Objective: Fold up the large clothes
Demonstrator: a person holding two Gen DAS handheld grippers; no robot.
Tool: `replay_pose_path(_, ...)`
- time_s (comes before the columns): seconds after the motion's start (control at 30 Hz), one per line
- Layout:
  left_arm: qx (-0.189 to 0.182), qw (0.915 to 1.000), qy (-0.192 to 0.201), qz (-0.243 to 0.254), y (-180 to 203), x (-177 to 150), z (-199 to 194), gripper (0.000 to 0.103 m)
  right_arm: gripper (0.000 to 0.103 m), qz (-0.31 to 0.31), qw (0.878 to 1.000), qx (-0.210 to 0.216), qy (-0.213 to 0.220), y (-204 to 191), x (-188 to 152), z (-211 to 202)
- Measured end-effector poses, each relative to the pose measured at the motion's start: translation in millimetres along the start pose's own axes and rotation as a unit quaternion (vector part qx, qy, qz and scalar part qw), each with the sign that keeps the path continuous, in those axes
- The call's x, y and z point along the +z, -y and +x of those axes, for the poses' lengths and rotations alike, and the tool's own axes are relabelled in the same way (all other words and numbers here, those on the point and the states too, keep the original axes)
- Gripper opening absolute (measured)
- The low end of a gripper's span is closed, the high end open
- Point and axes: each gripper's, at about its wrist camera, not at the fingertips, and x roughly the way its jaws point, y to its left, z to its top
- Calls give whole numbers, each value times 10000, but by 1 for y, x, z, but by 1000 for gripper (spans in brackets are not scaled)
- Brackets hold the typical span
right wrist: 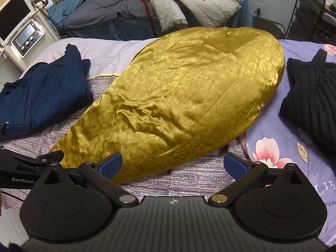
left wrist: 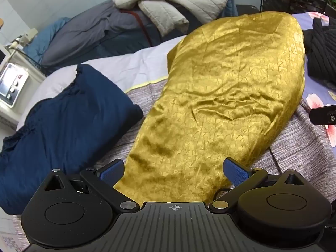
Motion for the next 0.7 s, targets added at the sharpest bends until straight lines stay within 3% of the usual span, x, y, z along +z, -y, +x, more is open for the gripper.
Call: replay_pose_path(0.7,-9,10000,-54,-29,-2,-1,2,103,102,-51,9998,36,-192,-3,-2,5)
